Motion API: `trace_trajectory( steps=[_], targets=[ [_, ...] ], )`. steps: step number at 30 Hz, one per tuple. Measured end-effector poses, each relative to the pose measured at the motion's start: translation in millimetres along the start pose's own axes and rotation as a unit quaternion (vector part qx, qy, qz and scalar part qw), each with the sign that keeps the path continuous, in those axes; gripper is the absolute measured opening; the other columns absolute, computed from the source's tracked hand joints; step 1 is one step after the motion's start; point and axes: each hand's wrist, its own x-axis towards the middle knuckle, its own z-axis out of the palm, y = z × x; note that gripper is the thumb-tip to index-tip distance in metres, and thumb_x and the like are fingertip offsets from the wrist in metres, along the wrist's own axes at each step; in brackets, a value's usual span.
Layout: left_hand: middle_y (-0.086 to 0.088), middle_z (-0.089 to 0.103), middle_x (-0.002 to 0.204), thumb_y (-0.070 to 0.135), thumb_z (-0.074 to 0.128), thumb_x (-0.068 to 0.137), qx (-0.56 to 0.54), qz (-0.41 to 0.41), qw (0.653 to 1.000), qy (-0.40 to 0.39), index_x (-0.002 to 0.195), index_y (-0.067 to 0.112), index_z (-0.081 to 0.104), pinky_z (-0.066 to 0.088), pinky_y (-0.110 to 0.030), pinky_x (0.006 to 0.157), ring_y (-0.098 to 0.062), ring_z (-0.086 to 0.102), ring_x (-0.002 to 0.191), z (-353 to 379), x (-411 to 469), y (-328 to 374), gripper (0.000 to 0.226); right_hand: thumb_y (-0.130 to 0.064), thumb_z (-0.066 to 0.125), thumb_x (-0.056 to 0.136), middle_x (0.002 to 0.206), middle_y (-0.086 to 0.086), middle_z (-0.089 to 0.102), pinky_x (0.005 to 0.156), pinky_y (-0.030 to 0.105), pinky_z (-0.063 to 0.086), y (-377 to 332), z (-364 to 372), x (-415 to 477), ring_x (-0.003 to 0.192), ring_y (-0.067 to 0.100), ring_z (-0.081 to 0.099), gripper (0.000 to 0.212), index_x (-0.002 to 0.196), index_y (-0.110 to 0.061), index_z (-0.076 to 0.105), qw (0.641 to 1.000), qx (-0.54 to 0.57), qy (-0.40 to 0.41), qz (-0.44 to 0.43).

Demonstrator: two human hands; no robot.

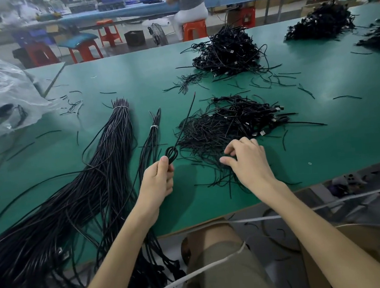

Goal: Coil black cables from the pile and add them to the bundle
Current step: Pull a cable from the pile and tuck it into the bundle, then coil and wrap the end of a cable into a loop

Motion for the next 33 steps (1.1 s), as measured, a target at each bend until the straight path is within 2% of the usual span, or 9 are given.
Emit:
trace_trajectory(
  steps=[4, 7, 11, 16, 20, 23, 27, 31, 33],
  targets=[
    [0.01, 0.03, 0.059, 0.035, 0.035, 0.113, -0.01, -0.001, 1.0, -0.004, 0.086, 0.01, 0.049, 0.021, -0.029, 0.049, -0.013, 0.023, 0.051, -0.3, 0.9, 0.4, 0.039, -0.037, 0.071, 0.095, 0.109, 0.002, 0.063, 0.097, 0.04, 0.042, -3.7, 0.4, -1.8, 0.111, 0.024, 0.05, 0.026, 0.108, -0.016, 0.068, 1.0, 0.009, 0.012, -0.002],
    [0.01, 0.029, 0.059, 0.035, 0.035, 0.113, -0.009, 0.0, 1.0, -0.007, 0.087, 0.009, 0.049, 0.02, -0.03, 0.05, -0.012, 0.023, 0.051, 0.2, -0.1, 1.0, 0.039, -0.04, 0.076, 0.09, 0.106, 0.0, 0.06, 0.095, 0.04, 0.042, -4.6, -0.2, -5.2, 0.109, 0.023, 0.049, 0.028, 0.105, -0.018, 0.067, 1.0, -0.006, -0.023, -0.006],
    [0.007, 0.03, 0.061, 0.034, 0.035, 0.112, -0.014, -0.002, 1.0, -0.005, 0.089, 0.008, 0.05, 0.018, -0.033, 0.052, -0.012, 0.023, 0.051, 0.9, -0.7, 1.7, 0.038, -0.029, 0.076, 0.091, 0.094, 0.0, 0.063, 0.092, 0.04, 0.047, -7.0, -0.5, -8.8, 0.103, 0.024, 0.053, 0.011, 0.091, -0.019, 0.07, 1.0, 0.001, -0.006, -0.008],
    [0.008, 0.03, 0.061, 0.034, 0.035, 0.112, -0.01, 0.004, 1.0, -0.007, 0.088, 0.008, 0.051, 0.019, -0.031, 0.05, -0.012, 0.024, 0.05, 1.6, -1.3, 1.1, 0.039, -0.024, 0.071, 0.095, 0.091, -0.001, 0.064, 0.091, 0.038, 0.045, -9.1, -0.8, -7.4, 0.103, 0.024, 0.053, 0.008, 0.089, -0.02, 0.07, 1.0, -0.003, -0.005, -0.004],
    [0.01, 0.031, 0.059, 0.036, 0.035, 0.112, -0.011, 0.004, 1.0, -0.008, 0.087, 0.009, 0.052, 0.021, -0.029, 0.049, -0.011, 0.025, 0.05, 1.5, -1.6, 1.3, 0.04, -0.022, 0.065, 0.097, 0.093, -0.002, 0.063, 0.093, 0.037, 0.041, -8.7, 1.1, -7.3, 0.104, 0.023, 0.052, 0.011, 0.087, -0.02, 0.067, 1.0, 0.002, 0.002, -0.007],
    [0.011, 0.031, 0.059, 0.036, 0.035, 0.112, -0.008, 0.007, 1.0, -0.01, 0.087, 0.01, 0.052, 0.021, -0.029, 0.05, -0.011, 0.025, 0.05, 1.8, -2.6, 1.7, 0.04, -0.023, 0.064, 0.098, 0.096, -0.003, 0.063, 0.094, 0.036, 0.036, -8.3, 1.1, -7.9, 0.104, 0.022, 0.051, 0.01, 0.089, -0.019, 0.067, 0.999, 0.03, 0.035, -0.013],
    [0.011, 0.031, 0.058, 0.036, 0.035, 0.112, -0.002, 0.007, 1.0, -0.007, 0.086, 0.011, 0.053, 0.019, -0.031, 0.051, -0.011, 0.025, 0.05, 3.0, -3.9, 2.5, 0.04, -0.022, 0.064, 0.099, 0.091, -0.008, 0.061, 0.089, 0.029, 0.024, -12.3, -0.8, -7.9, 0.098, 0.017, 0.051, 0.008, 0.092, -0.02, 0.063, 0.99, 0.103, 0.094, -0.032],
    [0.009, 0.03, 0.06, 0.034, 0.034, 0.113, 0.001, 0.008, 1.0, -0.006, 0.086, 0.011, 0.053, 0.016, -0.038, 0.057, -0.013, 0.023, 0.052, 3.4, -6.1, 4.8, 0.04, -0.023, 0.062, 0.101, 0.084, -0.014, 0.059, 0.093, 0.033, 0.036, -21.6, -3.4, -6.9, 0.087, 0.01, 0.051, 0.007, 0.095, -0.02, 0.059, 0.968, 0.201, 0.141, -0.043],
    [0.009, 0.029, 0.059, 0.033, 0.034, 0.113, 0.003, 0.01, 1.0, -0.003, 0.085, 0.011, 0.053, 0.016, -0.038, 0.057, -0.013, 0.023, 0.052, 3.6, -6.9, 5.7, 0.04, -0.021, 0.061, 0.102, 0.085, -0.009, 0.064, 0.09, 0.039, 0.045, -26.7, -3.8, -6.4, 0.085, 0.013, 0.057, 0.007, 0.096, -0.019, 0.058, 0.96, 0.236, 0.143, -0.051]
  ],
)
